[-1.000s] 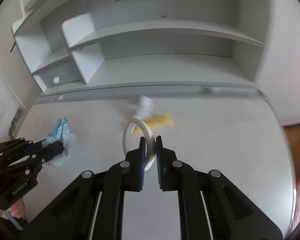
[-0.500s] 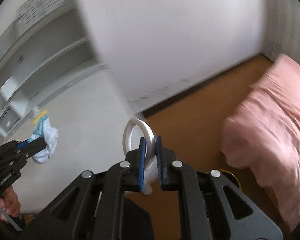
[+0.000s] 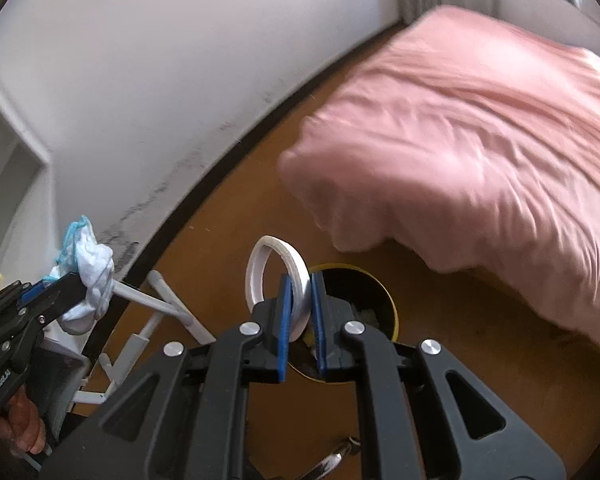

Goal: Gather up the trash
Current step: 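Carry the cloth and tape roll over the bin and open both tools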

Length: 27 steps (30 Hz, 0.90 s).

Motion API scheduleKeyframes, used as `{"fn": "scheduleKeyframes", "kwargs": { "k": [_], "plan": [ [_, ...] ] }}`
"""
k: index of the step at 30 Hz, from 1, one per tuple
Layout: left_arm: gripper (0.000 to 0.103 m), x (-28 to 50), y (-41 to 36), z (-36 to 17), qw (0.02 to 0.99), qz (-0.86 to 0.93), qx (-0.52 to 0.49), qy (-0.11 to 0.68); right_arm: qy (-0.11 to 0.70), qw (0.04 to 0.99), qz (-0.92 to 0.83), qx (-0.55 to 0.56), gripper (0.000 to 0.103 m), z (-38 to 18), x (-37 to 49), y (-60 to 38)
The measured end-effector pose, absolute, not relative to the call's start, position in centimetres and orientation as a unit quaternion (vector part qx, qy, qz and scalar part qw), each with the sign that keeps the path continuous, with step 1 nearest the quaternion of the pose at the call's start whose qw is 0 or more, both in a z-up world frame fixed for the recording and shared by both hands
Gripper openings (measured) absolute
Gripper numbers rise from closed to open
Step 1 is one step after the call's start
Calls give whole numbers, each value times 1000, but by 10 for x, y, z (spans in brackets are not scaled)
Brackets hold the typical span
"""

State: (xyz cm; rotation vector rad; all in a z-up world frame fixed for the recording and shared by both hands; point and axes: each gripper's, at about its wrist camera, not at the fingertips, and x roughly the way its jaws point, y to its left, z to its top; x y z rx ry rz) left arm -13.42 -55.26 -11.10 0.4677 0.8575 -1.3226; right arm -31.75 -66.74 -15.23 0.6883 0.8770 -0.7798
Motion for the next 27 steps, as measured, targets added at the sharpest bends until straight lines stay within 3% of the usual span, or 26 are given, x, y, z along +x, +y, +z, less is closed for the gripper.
{"fn": "scheduleKeyframes", "kwargs": {
  "k": [9,23,26,27],
  "plan": [
    [15,-145,-602,-184,648,-584,254,419,448,736,-362,357,11,-225,-330,-694],
    [15,-147,-624,-242,619,-572,275,462,462,721,-355,376,11,-257,-329,-712],
    [24,-145,-627,-246,619,-570,274,467,461,722,-352,377,11,-258,-328,-713],
    [38,-144,-628,-248,620,-566,274,469,461,722,-352,378,11,-258,-328,-713]
  ]
}}
